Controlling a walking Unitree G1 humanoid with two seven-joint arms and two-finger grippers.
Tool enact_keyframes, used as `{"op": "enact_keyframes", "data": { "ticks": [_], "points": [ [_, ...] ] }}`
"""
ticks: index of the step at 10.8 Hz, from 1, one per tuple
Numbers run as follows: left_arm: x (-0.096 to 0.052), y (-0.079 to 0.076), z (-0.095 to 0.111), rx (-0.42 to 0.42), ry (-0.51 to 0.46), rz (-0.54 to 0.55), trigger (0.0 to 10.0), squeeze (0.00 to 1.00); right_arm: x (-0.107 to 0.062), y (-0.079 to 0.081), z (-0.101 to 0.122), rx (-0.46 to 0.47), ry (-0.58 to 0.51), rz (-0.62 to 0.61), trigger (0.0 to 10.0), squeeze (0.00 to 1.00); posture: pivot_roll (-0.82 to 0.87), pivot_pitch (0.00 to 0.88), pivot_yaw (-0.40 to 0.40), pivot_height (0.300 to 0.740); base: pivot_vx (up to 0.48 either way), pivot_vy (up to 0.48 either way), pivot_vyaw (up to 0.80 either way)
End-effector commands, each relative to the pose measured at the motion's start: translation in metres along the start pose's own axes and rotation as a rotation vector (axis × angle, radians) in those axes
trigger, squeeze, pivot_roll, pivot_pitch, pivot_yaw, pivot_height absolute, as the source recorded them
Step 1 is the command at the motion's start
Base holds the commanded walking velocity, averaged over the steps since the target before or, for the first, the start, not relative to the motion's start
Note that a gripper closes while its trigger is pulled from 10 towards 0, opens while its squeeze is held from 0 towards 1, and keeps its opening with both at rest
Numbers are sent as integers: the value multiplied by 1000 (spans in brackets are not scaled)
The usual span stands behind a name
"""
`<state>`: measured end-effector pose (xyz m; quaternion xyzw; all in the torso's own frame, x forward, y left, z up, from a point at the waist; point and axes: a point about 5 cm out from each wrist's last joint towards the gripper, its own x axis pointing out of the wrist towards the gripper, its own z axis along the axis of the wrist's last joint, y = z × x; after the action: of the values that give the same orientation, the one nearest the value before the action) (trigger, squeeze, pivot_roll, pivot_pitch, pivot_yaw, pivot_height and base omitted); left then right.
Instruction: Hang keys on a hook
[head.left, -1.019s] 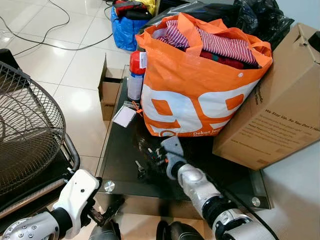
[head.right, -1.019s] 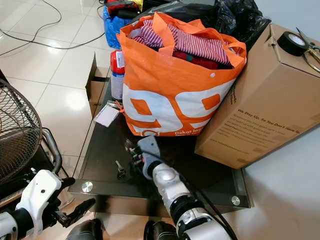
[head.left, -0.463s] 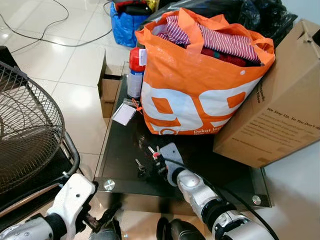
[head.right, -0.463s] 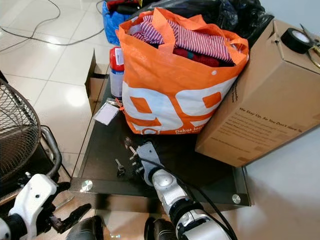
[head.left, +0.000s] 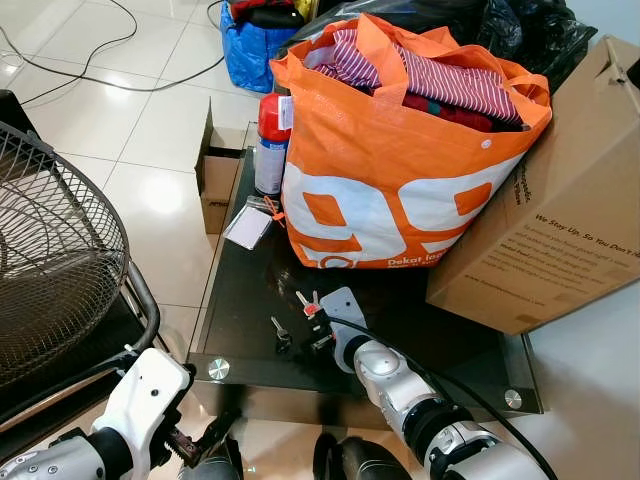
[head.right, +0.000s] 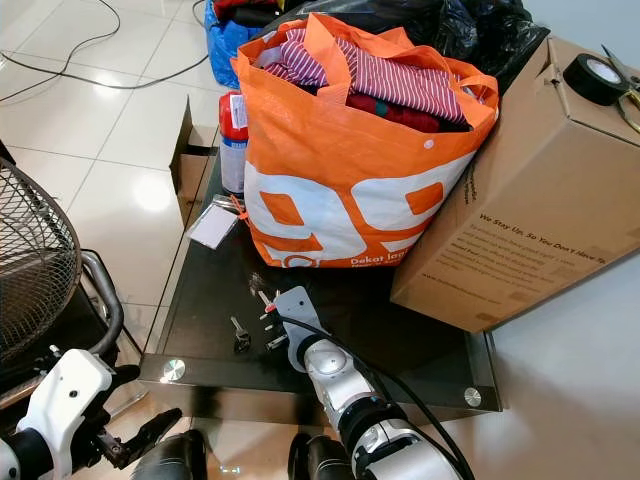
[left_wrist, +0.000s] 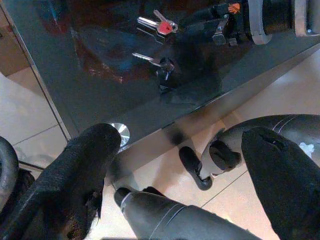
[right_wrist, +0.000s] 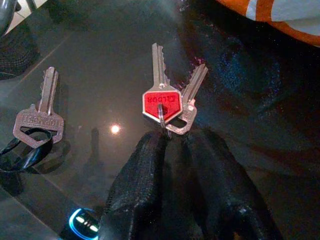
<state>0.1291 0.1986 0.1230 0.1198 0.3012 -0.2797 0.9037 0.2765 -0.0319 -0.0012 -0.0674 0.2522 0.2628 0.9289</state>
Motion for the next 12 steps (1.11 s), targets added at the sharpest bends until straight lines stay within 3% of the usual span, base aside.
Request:
{"op": "enact_keyframes", "data": {
  "ticks": [1, 8, 9, 10, 12],
  "points": [
    [-2, -5, 1, -3, -7, -22, 10000, 0, 4, 35, 3, 73, -10, 62, 1765, 0, 100, 223, -180, 740, 0, 0, 0],
    [-3, -6, 0, -11, -4, -25, 10000, 0, 4, 37, 4, 84, -24, 68, 1373, 0, 100, 216, -181, 740, 0, 0, 0],
    [-2, -6, 0, -10, -5, -26, 10000, 0, 4, 36, 4, 83, -23, 68, 4353, 0, 100, 216, -181, 740, 0, 0, 0],
    [-2, -6, 1, -10, -8, -27, 10000, 0, 3, 33, 5, 96, -49, 65, 10000, 1000, 102, 213, -181, 740, 0, 0, 0],
    [-4, -6, 2, -6, -7, -27, 10000, 0, 3, 37, 13, 109, -106, 90, 10000, 1000, 110, 218, -178, 740, 0, 0, 0]
  ]
}}
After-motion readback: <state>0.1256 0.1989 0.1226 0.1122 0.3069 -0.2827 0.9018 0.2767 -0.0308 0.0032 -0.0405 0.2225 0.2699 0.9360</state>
